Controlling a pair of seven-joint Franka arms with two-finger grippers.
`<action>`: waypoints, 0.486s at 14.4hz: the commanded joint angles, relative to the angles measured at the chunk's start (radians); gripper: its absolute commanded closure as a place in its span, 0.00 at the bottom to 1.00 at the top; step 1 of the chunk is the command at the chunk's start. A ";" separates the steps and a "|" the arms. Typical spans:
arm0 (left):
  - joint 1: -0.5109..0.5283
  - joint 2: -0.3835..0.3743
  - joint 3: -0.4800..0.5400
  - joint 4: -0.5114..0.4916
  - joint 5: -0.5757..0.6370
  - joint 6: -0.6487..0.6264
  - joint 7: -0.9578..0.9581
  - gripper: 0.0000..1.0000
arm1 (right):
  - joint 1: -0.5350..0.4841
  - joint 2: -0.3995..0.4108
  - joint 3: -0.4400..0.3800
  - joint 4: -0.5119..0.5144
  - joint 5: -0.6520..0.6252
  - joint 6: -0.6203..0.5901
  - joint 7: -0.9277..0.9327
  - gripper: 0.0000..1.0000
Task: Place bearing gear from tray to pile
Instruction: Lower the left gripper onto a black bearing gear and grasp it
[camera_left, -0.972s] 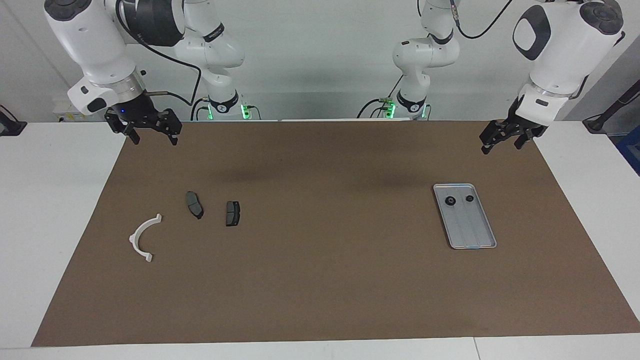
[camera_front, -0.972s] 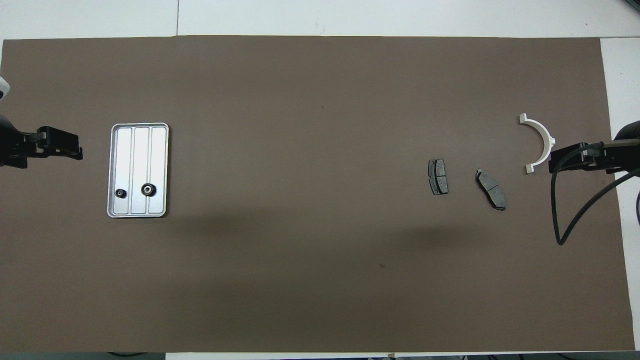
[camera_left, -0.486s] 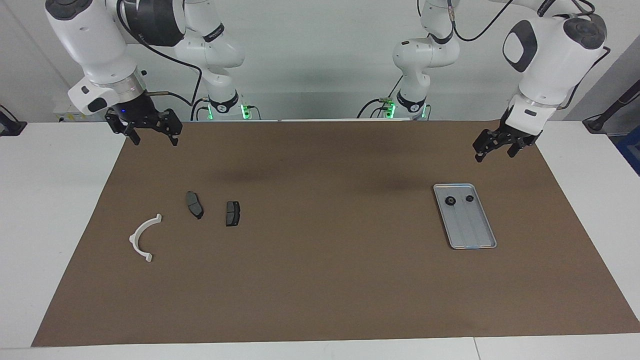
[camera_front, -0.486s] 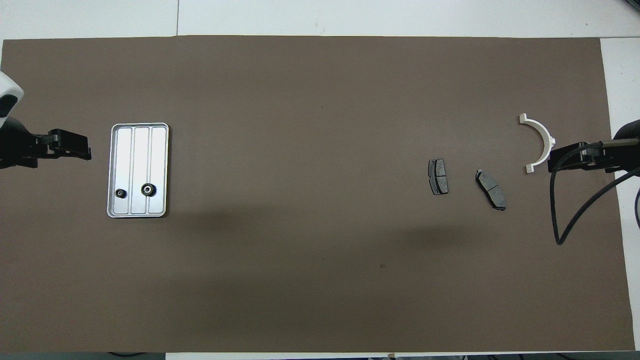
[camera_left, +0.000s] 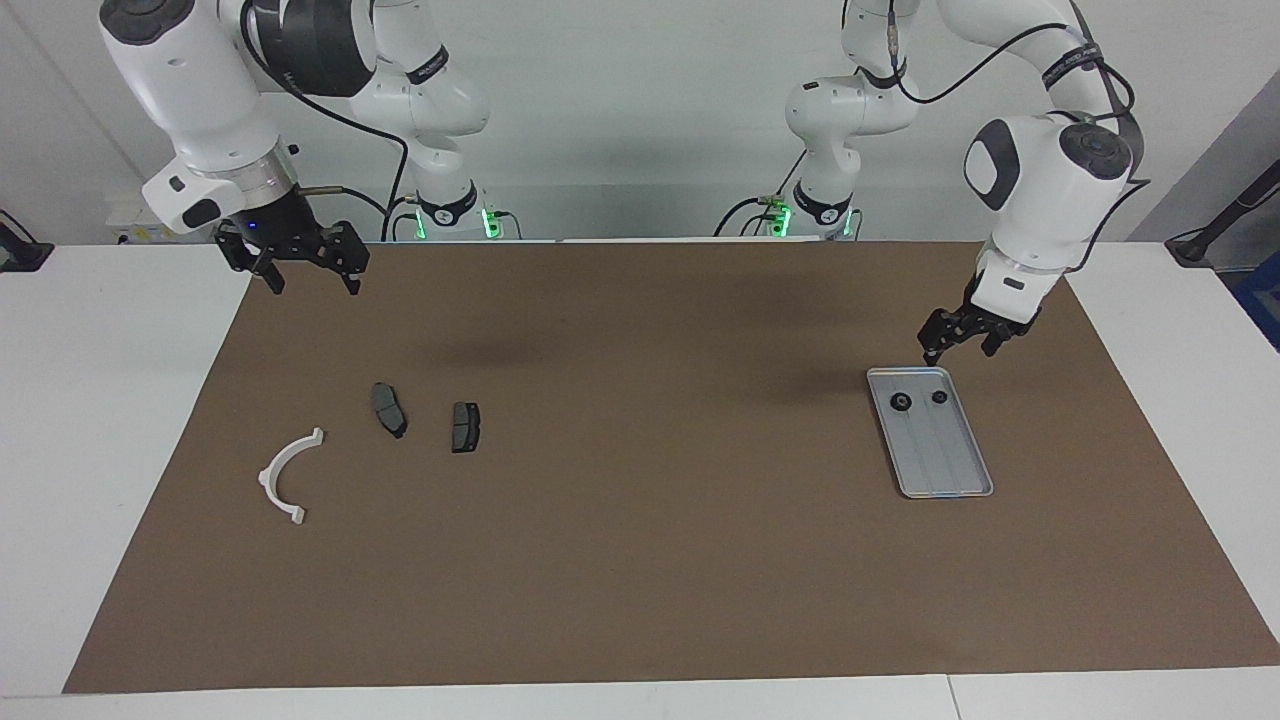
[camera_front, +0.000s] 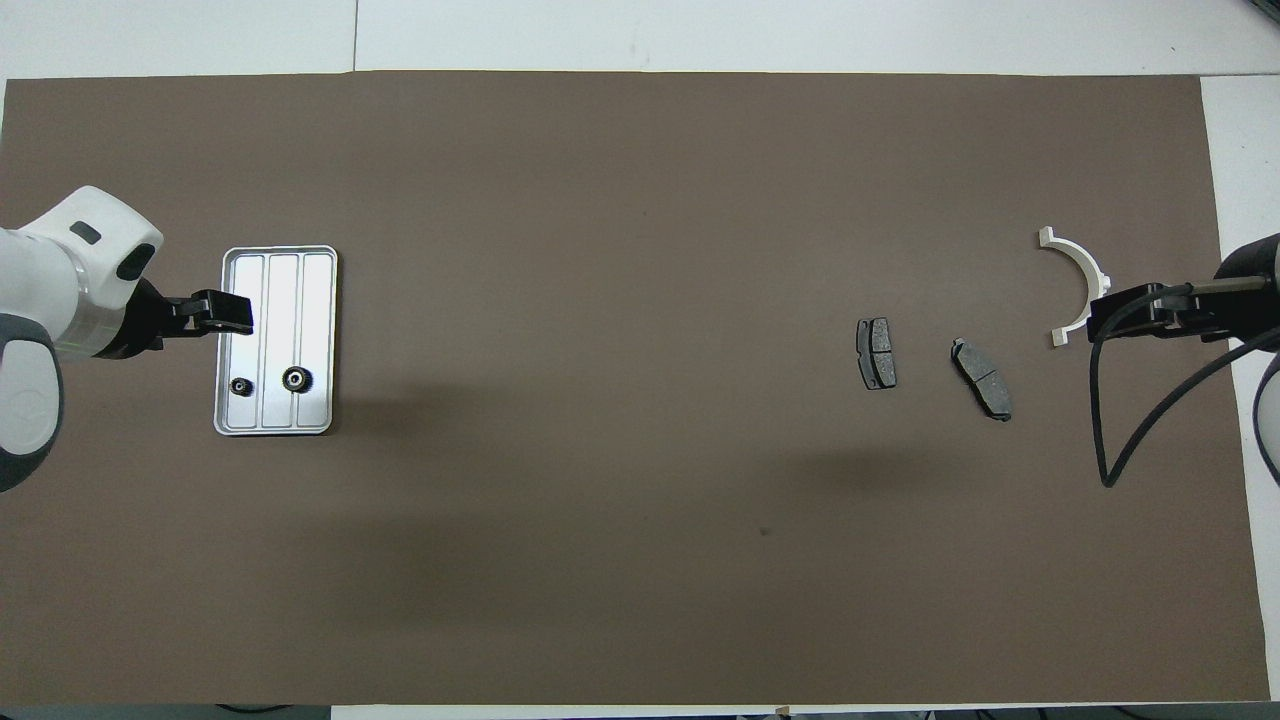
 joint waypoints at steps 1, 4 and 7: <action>-0.004 0.009 0.003 -0.066 0.000 0.086 -0.051 0.19 | -0.017 -0.017 0.006 -0.026 0.013 0.032 -0.002 0.00; -0.006 0.007 0.003 -0.137 0.000 0.145 -0.058 0.20 | -0.018 -0.019 0.006 -0.026 0.013 0.031 -0.008 0.00; -0.009 0.029 0.003 -0.171 0.000 0.172 -0.088 0.20 | -0.021 -0.017 0.005 -0.026 0.013 0.031 -0.014 0.00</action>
